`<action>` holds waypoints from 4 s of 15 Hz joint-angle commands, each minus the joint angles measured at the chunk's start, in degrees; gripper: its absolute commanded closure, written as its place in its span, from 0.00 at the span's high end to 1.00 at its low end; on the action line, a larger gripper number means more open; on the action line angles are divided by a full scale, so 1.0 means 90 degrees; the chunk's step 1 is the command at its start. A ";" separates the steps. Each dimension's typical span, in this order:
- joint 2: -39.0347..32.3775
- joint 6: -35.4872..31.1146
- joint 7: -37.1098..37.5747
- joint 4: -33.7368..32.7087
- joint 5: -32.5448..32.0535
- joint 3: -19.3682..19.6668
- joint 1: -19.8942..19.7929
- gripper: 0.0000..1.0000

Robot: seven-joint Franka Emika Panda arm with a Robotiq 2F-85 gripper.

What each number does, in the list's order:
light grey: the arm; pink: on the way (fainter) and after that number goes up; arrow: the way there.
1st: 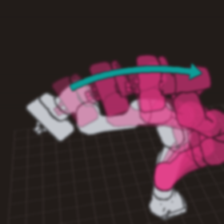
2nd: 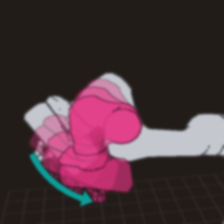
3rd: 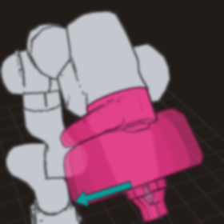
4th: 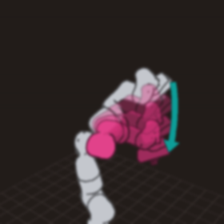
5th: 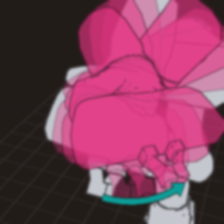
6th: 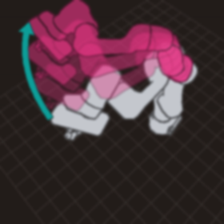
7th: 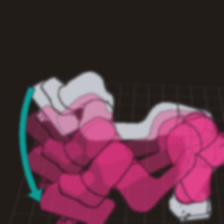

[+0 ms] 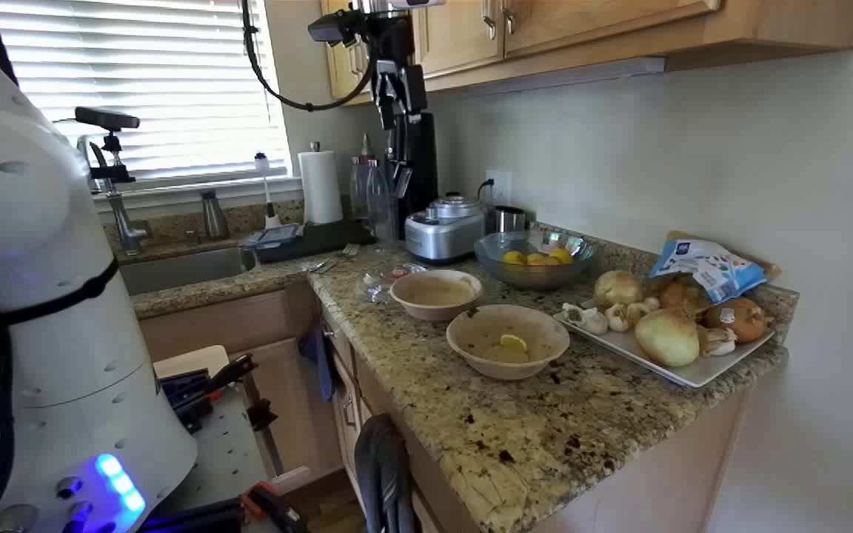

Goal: Put the left bowl in the right bowl

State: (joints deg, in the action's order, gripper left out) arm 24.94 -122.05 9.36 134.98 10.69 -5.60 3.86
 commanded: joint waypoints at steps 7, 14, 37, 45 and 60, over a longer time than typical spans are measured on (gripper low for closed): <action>-0.0003 0.0020 0.0007 -0.0016 -0.0011 0.0015 0.0015 1.00; -0.0094 -0.1126 0.0697 0.0496 -0.0612 -0.0240 -0.0264 1.00; -0.1991 -0.2942 0.3747 0.1220 -0.1804 -0.0490 -0.0658 1.00; -0.3336 -0.4175 0.4808 0.1234 -0.1325 -0.0166 -0.0356 1.00; -0.4307 -0.4953 0.4278 0.1103 -0.0180 0.0031 0.0132 0.82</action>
State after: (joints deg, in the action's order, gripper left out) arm -11.64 -163.64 49.91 144.81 5.92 -5.98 3.56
